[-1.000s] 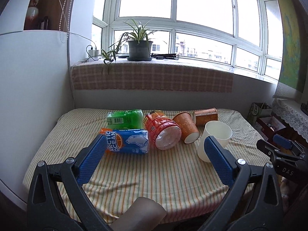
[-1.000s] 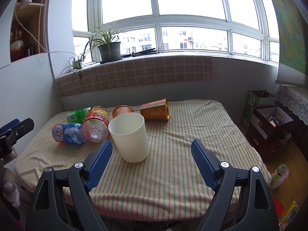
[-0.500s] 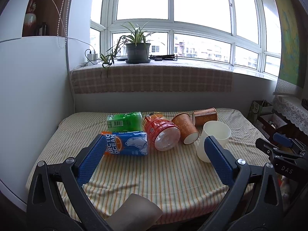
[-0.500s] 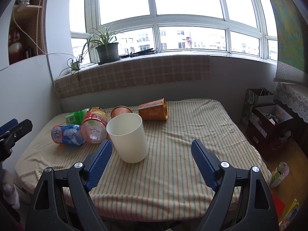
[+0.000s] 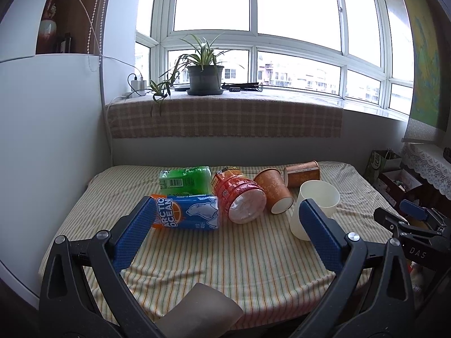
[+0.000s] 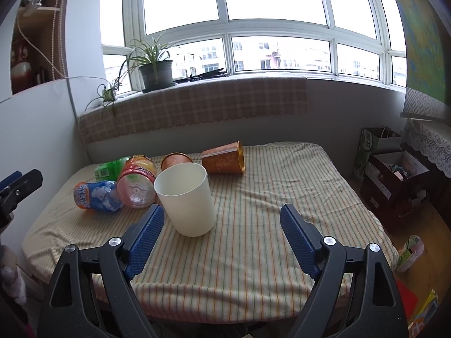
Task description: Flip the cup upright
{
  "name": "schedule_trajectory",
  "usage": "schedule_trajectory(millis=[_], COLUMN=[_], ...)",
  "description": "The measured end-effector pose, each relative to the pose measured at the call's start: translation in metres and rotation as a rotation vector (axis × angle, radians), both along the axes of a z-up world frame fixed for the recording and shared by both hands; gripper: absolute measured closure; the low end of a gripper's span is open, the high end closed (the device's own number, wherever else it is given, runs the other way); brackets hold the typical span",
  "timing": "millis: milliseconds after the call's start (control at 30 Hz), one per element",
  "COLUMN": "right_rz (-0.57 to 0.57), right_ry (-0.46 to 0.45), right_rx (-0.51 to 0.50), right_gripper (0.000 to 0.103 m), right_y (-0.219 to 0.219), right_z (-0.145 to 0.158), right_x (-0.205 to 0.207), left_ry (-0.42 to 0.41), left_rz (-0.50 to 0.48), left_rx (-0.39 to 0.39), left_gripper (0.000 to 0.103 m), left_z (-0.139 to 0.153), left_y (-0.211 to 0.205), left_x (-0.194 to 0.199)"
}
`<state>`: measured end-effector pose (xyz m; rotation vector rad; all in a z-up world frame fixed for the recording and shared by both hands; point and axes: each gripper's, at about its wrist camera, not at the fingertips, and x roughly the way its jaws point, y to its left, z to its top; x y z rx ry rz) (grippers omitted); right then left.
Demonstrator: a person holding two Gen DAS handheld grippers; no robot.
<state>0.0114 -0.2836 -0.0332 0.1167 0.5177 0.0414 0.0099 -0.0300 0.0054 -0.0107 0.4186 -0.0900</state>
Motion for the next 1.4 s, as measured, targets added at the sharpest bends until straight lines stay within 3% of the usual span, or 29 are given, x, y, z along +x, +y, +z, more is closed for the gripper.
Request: schedule_trajectory(millis=[1400], right_rz=[0.008], right_ry=[0.03], right_rx=[0.004], right_gripper=[0.019], right_y=[0.003], right_z=[-0.009], right_x=[0.007], left_ry=[-0.001], left_rz=[0.01], left_rx=[0.001], left_gripper=[0.0], left_z=[-0.006], left_y=[0.01], left_x=[0.003])
